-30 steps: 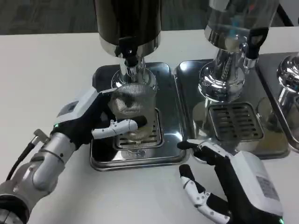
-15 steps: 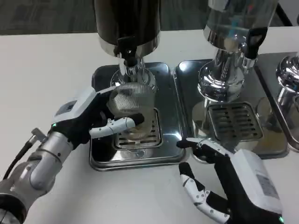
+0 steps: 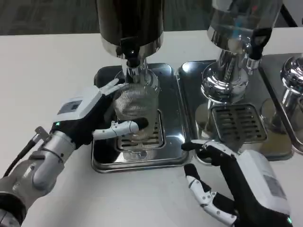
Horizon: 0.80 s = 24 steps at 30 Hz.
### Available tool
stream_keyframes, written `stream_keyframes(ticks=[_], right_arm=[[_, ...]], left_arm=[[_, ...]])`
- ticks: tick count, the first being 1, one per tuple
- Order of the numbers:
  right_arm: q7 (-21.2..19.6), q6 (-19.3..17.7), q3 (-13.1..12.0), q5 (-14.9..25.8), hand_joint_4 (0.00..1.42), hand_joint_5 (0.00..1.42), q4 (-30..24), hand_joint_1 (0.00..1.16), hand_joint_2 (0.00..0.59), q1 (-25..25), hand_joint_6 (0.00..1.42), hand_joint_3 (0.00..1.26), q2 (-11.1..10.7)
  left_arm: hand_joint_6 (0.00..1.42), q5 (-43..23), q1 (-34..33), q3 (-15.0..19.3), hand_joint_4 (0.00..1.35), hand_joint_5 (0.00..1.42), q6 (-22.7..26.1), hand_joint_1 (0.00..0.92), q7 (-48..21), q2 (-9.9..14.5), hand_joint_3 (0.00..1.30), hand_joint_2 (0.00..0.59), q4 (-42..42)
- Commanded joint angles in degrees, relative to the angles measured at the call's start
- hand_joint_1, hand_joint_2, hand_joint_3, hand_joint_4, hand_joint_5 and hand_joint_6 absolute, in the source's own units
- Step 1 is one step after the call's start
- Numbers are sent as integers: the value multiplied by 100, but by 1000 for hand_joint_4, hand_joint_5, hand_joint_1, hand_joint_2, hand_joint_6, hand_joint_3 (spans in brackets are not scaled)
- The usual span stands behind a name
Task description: Grasp the cup under the faucet to collect the drink, then remove the cup.
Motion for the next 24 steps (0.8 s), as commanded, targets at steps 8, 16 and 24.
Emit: stream_keyframes(ticks=[8, 16, 24], right_arm=[[68, 56, -32, 51, 280, 355, -53, 468, 442, 18, 401, 396, -5], [101, 16, -43, 139, 280, 355, 77, 468, 442, -149, 401, 398, -29], [122, 4, -59, 227, 280, 356, 176, 468, 442, -291, 401, 404, -61]], left_arm=[[225, 215, 55, -147, 0, 28, -59, 12, 390, 166, 148, 53, -270], [220, 155, 257, 6, 0, 28, -198, 11, 696, 452, 144, 53, -690], [215, -67, 746, 398, 0, 34, -505, 11, 694, 812, 143, 52, -1335]])
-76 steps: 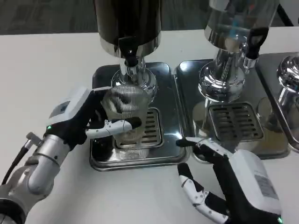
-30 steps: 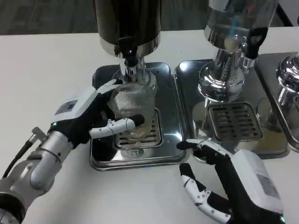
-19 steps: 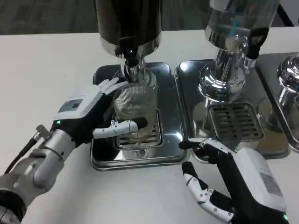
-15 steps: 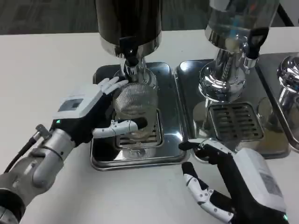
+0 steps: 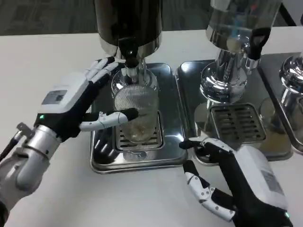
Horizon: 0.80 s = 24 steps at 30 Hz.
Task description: Grasp the cup under the faucet to collect the drink, then remove the cup.
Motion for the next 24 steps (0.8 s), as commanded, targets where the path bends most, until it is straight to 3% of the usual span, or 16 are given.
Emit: stream_keyframes(ticks=[1, 4, 9, 13, 18, 21, 24], right_arm=[[41, -17, -34, 100, 280, 356, 39, 468, 442, -68, 401, 404, -46], [34, -19, -40, 133, 280, 356, 68, 468, 442, -102, 401, 405, -59], [-2, -37, -39, 159, 280, 356, 95, 468, 442, -159, 401, 405, -68], [-58, -51, -75, 179, 280, 356, 144, 468, 442, -244, 401, 405, -46], [-141, -95, -124, 222, 280, 356, 334, 468, 442, -432, 401, 405, -18], [-178, -144, -145, 219, 280, 356, 439, 468, 442, -552, 401, 405, -40], [-199, -149, -122, 153, 280, 356, 558, 468, 442, -713, 399, 403, -73]], left_arm=[[209, -197, 438, 291, 0, 43, -280, 11, 14, 293, 143, 52, -519], [233, -402, 695, 513, 0, 101, -410, 0, -196, 439, 162, 45, -844], [303, -1521, 1242, 1104, 106, 193, -885, 0, -1119, 750, 188, 54, -1330], [345, -3119, 1696, 1600, 156, 227, -1095, 0, -2540, 1040, 231, 53, -1754], [357, -5443, 1754, 2199, 217, 252, -505, 0, -5044, 1009, 278, 72, -2080], [358, -6161, 1630, 2521, 224, 252, -61, 0, -6043, 987, 292, 77, -2222], [340, -6479, 1481, 2786, 228, 244, 308, 0, -6701, 912, 290, 79, -2257]])
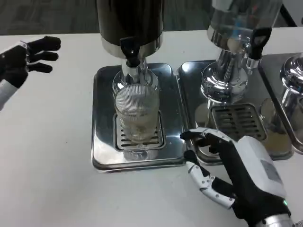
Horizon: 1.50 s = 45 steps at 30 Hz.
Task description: Grasp the cup under the faucet to collect the drink, then remove the cup.
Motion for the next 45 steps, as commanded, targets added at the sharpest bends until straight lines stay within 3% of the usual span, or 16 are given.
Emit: stream_keyframes(ticks=[1, 7, 15, 24, 32, 45], right_arm=[[-98, -92, -8, -52, 280, 356, 190, 468, 442, -236, 397, 402, -42], [-162, -14, 52, -367, 261, 293, 321, 479, 454, -439, 281, 354, -89], [-227, 239, 125, -865, 201, 216, 364, 483, 456, -525, 221, 315, -61], [-366, 334, 210, -933, 187, 206, 486, 458, 462, -538, 197, 304, 77], [-537, 352, 308, -920, 187, 195, 629, 400, 461, -546, 184, 304, 216], [-565, 476, 339, -834, 189, 195, 673, 370, 470, -594, 177, 304, 320]], left_arm=[[338, -426, -256, 379, 228, 244, 493, 0, -876, -99, 290, 79, -103], [323, -747, -625, 715, 228, 243, 1301, 0, -1799, -326, 304, 83, -73], [313, -759, -1063, 1014, 228, 251, 1987, 0, -2382, -494, 311, 79, -67], [277, -742, -1693, 1142, 242, 269, 2721, 0, -2892, -556, 335, 71, 300], [233, -594, -2545, 1087, 197, 244, 3554, 0, -3443, -549, 305, 67, 1203], [206, -173, -3369, 1009, 194, 231, 3955, 0, -3824, -777, 293, 52, 1788]])
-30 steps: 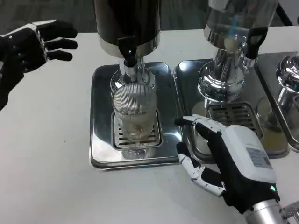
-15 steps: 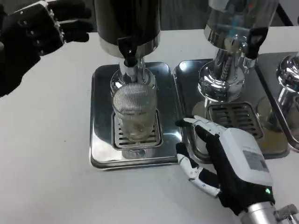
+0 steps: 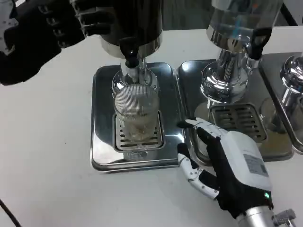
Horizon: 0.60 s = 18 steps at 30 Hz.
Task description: Grasp the cup under the faucet to collect the drink, then remove the cup.
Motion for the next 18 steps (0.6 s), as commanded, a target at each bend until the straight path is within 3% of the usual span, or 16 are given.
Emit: stream_keyframes(ticks=[1, 18], right_arm=[[12, 90, -39, 73, 191, 195, -25, 370, 470, -63, 177, 305, -6], [-34, 192, 25, 177, 206, 195, -56, 362, 470, 29, 178, 312, 71]], left_arm=[[206, 178, -272, -43, 194, 231, 76, 0, -105, -118, 291, 52, 88], [172, 766, -293, -155, 148, 194, -345, 0, 129, -714, 265, 49, 146]])
